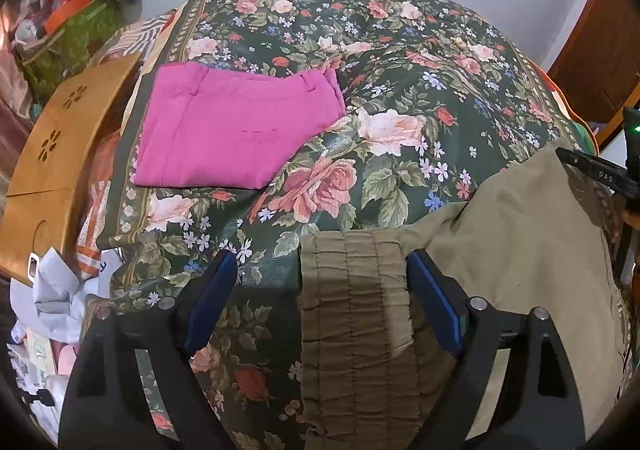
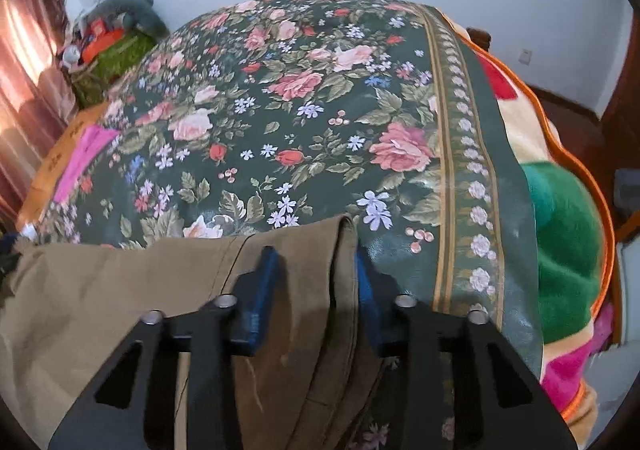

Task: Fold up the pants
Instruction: 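Grasp the waistband with the left tool while the right tool pinches the folded edge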

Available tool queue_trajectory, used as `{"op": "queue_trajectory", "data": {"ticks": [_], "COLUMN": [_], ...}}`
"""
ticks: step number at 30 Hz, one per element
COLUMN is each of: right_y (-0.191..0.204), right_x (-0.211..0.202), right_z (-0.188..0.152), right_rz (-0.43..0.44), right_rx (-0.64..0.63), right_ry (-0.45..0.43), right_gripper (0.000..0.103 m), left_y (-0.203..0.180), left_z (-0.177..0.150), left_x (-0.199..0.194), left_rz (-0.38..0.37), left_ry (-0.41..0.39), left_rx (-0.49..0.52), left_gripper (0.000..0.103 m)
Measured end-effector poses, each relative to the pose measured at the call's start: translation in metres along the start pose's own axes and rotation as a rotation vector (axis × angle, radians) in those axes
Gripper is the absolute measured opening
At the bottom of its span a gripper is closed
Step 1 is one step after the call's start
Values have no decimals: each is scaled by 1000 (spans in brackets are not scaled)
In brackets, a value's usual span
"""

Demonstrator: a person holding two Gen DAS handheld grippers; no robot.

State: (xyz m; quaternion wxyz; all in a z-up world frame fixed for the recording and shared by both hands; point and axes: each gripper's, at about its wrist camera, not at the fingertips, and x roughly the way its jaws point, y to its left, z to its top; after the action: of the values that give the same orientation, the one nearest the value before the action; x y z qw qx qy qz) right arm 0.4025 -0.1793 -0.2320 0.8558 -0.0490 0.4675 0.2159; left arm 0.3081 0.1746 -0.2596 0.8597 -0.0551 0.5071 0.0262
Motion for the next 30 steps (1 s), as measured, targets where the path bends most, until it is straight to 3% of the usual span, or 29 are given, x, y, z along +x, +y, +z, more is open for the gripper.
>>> {"op": "queue_trajectory", "data": {"ticks": [1, 2, 8, 10, 15, 21, 25, 28, 30], "right_y": [1, 2, 7, 6, 12, 8, 13, 26, 40], "right_x": [1, 0, -5, -6, -4, -5, -18, -41, -54], "right_z": [0, -1, -3, -2, -2, 0, 1, 0, -1], "right_rz": [-1, -17, -78, -93, -142, -155, -147, -119, -98], "right_rx": [-10, -17, -47, -44, -100, -60, -67, -102, -137], "right_ry": [6, 5, -41, -49, -20, -13, 5, -41, -71], "right_gripper": [11, 10, 5, 5, 4, 5, 26, 45, 51], "left_y": [-1, -2, -9, -11, -19, -3, -5, -11, -17], "left_z": [0, 0, -3, -5, -7, -3, -4, -5, -5], "left_x": [-1, -1, -7, -9, -12, -6, -19, -35, -47], "left_rz": [7, 16, 57, 58, 108, 12, 19, 54, 63], "left_ry": [-8, -16, -64, -66, -80, -16, -19, -55, -83], "left_rx": [6, 13, 48, 56, 94, 11, 9, 45, 64], "left_gripper": [88, 88, 77, 65, 63, 63, 63, 63, 63]}}
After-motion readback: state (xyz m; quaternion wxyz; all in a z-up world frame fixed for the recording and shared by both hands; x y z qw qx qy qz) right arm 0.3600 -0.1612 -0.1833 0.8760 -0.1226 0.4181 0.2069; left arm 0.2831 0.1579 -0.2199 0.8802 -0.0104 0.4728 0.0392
